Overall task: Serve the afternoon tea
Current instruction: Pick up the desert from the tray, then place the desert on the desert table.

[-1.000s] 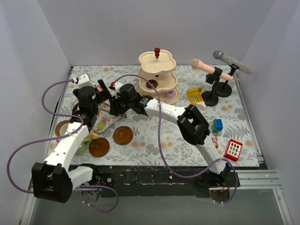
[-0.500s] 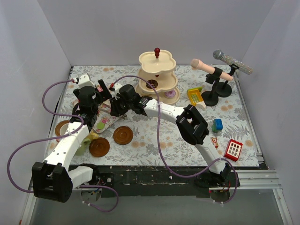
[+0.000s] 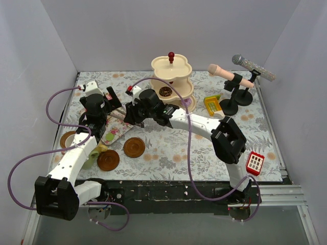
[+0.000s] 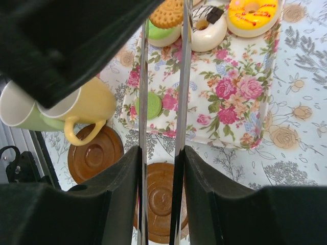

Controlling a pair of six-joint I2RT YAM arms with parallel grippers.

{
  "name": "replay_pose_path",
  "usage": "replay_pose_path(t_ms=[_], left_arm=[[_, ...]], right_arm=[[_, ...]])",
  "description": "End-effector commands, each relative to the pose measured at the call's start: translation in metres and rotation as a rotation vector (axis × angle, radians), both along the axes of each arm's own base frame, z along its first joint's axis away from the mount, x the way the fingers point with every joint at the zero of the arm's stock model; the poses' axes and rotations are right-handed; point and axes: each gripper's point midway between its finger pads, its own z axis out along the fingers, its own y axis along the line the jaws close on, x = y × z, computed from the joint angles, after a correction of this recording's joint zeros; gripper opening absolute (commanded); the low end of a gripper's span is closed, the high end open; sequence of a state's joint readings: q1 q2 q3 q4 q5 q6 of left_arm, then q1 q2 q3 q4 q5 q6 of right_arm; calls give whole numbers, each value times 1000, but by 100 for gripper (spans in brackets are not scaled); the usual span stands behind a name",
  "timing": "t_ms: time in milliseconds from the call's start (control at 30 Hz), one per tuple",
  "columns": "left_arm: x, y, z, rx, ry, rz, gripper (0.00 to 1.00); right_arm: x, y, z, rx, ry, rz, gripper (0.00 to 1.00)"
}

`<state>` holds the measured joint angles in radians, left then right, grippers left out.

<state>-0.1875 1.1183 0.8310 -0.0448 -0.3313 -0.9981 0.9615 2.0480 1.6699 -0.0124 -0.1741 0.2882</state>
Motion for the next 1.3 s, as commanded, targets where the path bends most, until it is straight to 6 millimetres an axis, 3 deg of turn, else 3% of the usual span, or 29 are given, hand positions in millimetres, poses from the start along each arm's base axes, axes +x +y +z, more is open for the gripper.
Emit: replay_pose_path(t_ms=[0,100,300,567,733,1033,1267], left_arm=[[-3,7,21,15,-47,37,98],[-6,15,25,27,-59,78,98],[-8,22,28,38,-68,113,98],[-9,24,28,42,-72,124,98],[-12,30,31,48,-87,152,98],[-12,30,29,46,-89,146,98],[-11,24,29,37,-90,115,98]], right_arm=[[3,-15,49,90,-88,-48,17],[1,-34,47,46,-113,-77,17],[-11,-77,79,28,-202,-124,17],[-42,-128,102,-7,-203,-122,17],[-52,-154,135,45,-239,-142,17],[-25,-213,192,45,-335,-302,17],[3,-257,214,2,-338,-384,18]])
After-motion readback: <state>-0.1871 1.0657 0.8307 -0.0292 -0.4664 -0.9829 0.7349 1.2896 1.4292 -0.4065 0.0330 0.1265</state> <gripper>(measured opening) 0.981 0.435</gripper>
